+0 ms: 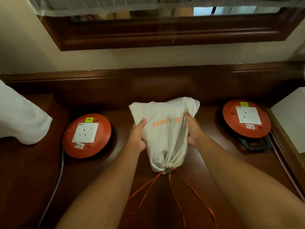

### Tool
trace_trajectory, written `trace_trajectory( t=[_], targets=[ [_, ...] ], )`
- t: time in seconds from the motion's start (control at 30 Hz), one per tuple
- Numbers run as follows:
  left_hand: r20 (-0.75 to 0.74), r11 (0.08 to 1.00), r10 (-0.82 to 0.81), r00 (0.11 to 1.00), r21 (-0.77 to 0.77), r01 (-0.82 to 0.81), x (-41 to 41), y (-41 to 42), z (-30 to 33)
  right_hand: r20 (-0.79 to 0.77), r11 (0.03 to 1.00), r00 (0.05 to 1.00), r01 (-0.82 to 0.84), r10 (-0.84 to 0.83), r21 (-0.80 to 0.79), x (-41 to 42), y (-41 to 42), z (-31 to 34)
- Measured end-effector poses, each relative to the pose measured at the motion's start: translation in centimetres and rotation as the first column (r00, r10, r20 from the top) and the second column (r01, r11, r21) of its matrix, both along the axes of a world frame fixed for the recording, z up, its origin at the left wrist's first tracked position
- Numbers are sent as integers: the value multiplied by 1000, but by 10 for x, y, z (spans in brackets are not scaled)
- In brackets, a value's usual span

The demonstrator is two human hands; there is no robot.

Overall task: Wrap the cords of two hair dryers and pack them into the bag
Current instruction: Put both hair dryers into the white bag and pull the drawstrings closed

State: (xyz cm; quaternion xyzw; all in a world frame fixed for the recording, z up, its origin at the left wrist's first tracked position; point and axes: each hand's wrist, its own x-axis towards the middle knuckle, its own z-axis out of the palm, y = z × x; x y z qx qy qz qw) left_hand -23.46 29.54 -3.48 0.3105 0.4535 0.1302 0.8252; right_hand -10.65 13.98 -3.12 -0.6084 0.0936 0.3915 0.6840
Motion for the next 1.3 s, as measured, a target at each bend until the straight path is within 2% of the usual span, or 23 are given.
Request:
trace_trajectory(
  t=[0.13,0.5,0.7,0.87,1.0,1.03,1.07,1.13,1.2,1.3],
  targets=[
    [-26,1000,12,1000,18,-11,3,1,-5,-8,999,1000,13,-14,-31,8,0,-13],
    [-5,990,7,1000,144,-6,7,8,-8,113,987,993,48,-31,-155,7,-3,-18],
    [-138,978,33,990,210,-3,8,14,-15,202,968,979,71,-22,-239,6,1,-23],
    [-214,954,57,975,300,10,8,12,-12,214,961,977,77,-19,-265,4,1,-19],
    [-277,909,37,960,408,82,6,11,-9,236,945,972,86,-10,-315,2,2,-16],
    [-317,866,34,948,483,130,6,12,-9,266,933,964,103,-8,-345,2,2,-15],
    [-369,784,43,928,588,198,6,12,-9,323,915,946,133,-3,-382,3,2,-14],
    [-472,537,95,876,765,354,7,9,-6,467,866,883,201,42,-458,4,2,-12],
    [-510,301,120,852,836,458,5,3,1,556,829,824,232,111,-509,-1,2,-7],
    [-547,-22,34,836,836,548,4,-6,4,686,829,673,193,277,-525,-12,4,-1]
  ],
)
